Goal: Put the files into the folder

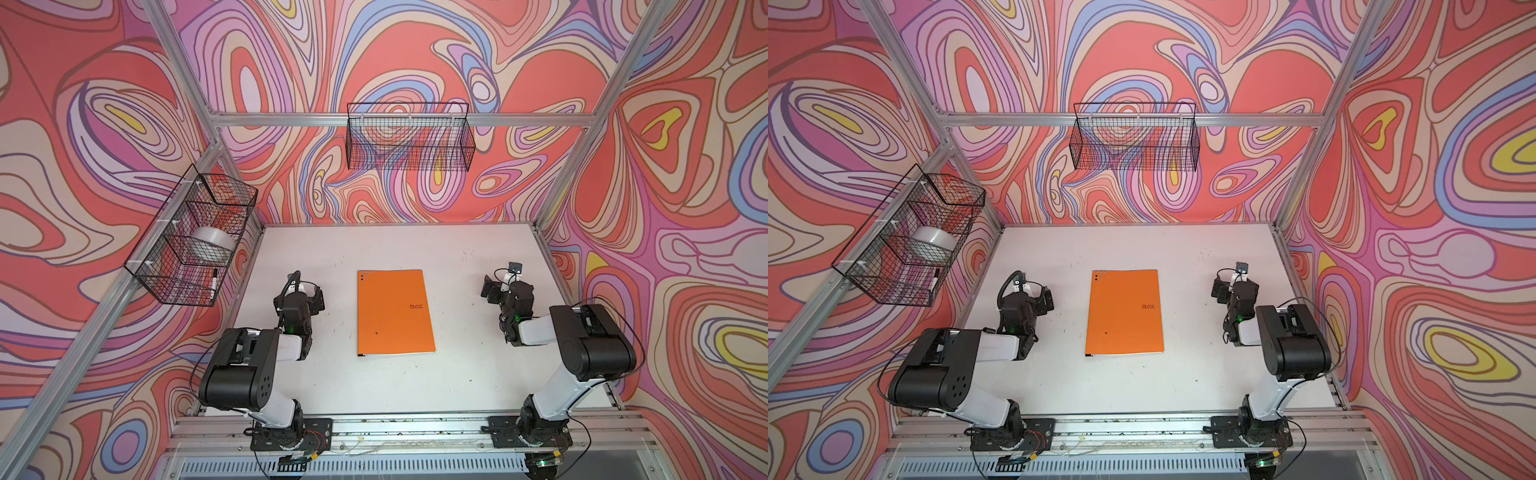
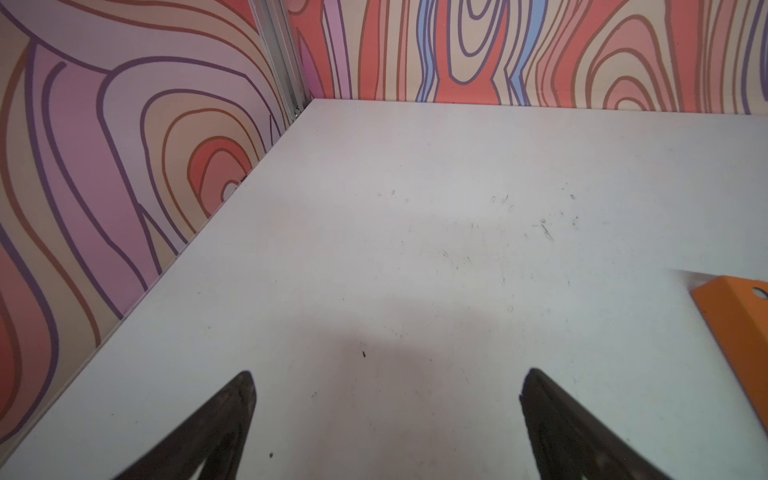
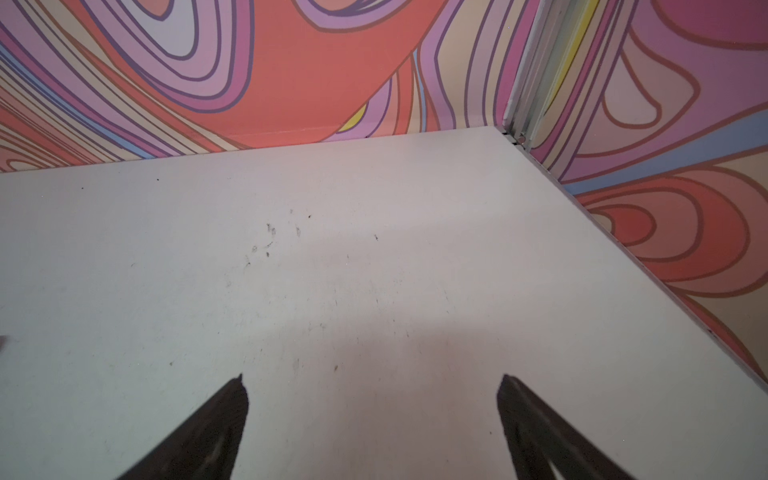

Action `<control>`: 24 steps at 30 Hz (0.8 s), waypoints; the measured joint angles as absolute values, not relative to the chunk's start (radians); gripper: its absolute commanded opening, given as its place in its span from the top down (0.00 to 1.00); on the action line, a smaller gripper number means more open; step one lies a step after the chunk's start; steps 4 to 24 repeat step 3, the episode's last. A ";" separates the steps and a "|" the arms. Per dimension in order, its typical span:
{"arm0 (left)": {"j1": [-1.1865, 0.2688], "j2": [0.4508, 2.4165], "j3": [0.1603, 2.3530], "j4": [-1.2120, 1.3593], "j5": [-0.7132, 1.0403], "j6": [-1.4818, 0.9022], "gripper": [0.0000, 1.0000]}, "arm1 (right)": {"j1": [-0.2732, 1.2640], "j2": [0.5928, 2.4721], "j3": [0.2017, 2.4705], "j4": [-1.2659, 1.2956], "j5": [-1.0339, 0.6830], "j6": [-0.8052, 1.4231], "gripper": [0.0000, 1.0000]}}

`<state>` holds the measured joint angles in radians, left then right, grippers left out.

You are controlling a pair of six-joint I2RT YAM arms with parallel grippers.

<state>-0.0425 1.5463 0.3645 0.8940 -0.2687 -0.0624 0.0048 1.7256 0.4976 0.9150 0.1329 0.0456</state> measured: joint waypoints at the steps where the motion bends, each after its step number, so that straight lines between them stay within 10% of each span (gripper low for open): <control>1: -0.045 1.546 0.364 0.890 -0.269 -0.062 0.00 | 0.000 1.726 0.500 0.917 0.127 0.046 0.02; 24: -0.049 1.546 0.364 0.894 -0.267 -0.056 0.00 | -0.001 1.723 0.491 0.934 0.120 0.044 0.02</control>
